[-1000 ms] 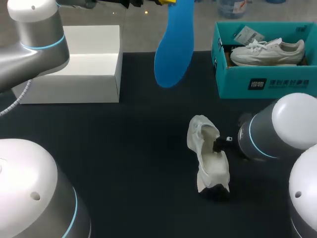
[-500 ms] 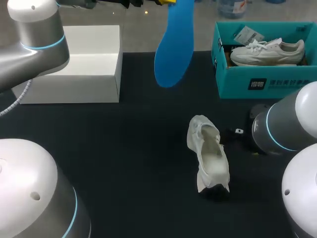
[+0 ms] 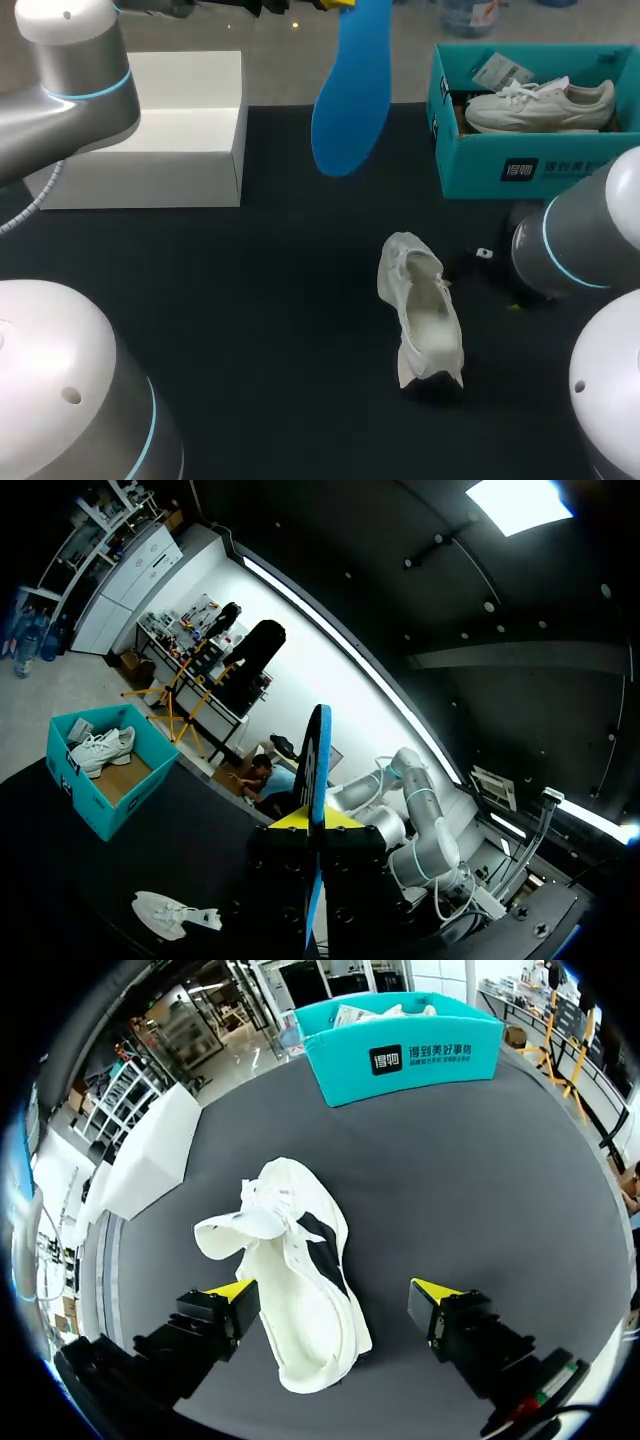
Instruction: Take the shoe out of the shoebox, open the shoe tongue, remove and reinsert the insole, then place the shoe into the shoebox
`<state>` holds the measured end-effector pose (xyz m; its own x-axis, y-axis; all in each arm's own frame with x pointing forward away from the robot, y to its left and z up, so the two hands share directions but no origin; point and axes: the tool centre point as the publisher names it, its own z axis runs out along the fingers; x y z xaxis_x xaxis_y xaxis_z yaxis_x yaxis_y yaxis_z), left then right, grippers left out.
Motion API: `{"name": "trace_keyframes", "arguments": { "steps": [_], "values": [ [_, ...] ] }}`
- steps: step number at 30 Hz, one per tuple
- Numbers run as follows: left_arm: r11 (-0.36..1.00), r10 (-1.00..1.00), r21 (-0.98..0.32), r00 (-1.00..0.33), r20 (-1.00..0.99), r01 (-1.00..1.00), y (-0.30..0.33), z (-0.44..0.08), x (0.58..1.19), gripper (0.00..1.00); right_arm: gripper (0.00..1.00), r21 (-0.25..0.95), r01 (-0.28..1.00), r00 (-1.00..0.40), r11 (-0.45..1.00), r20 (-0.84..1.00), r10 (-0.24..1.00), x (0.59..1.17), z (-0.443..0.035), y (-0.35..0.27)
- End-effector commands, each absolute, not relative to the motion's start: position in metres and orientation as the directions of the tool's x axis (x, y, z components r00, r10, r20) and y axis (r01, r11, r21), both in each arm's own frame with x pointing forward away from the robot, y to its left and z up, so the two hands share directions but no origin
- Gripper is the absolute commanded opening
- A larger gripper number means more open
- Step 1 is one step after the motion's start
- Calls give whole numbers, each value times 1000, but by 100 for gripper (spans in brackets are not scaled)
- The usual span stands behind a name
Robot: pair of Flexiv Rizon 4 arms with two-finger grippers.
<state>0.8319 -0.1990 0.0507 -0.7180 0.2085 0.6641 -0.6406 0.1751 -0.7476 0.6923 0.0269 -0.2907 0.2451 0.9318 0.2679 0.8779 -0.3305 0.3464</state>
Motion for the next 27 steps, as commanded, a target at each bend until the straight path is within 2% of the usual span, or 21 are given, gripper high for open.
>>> {"name": "trace_keyframes", "arguments": {
  "steps": [1, 2, 4, 5, 7, 10, 15, 19, 27],
  "values": [
    [176, 209, -748, -718, 664, -640, -199, 50, 832, 0, 100, 25, 850, 484, -527, 358, 798, 706, -281, 24],
    [176, 209, -748, -718, 664, -640, -199, 50, 832, 0, 100, 5, 848, 491, -530, 368, 790, 706, -279, 28],
    [176, 209, -748, -718, 664, -640, -199, 50, 832, 0, 100, -128, 808, 570, -574, 413, 710, 707, -277, 33],
    [176, 209, -748, -718, 664, -640, -199, 50, 832, 0, 100, -161, 810, 567, -564, 463, 681, 707, -275, 37],
    [176, 209, -748, -718, 664, -640, -199, 50, 832, 0, 100, -277, 777, 607, -565, 566, 558, 707, -269, 40],
    [176, 209, -748, -718, 664, -640, -199, 50, 832, 0, 100, -364, 780, 582, -510, 721, 375, 709, -255, 42],
    [176, 209, -748, -718, 664, -640, -199, 50, 832, 0, 100, -411, 811, 502, -417, 855, 134, 715, -238, 41],
    [176, 209, -748, -718, 664, -640, -199, 50, 832, 0, 100, -435, 838, 453, -329, 891, -22, 720, -229, 46],
    [176, 209, -748, -718, 664, -640, -199, 50, 832, 0, 100, -414, 893, 364, -177, 896, -255, 738, -211, 57]
  ]
}}
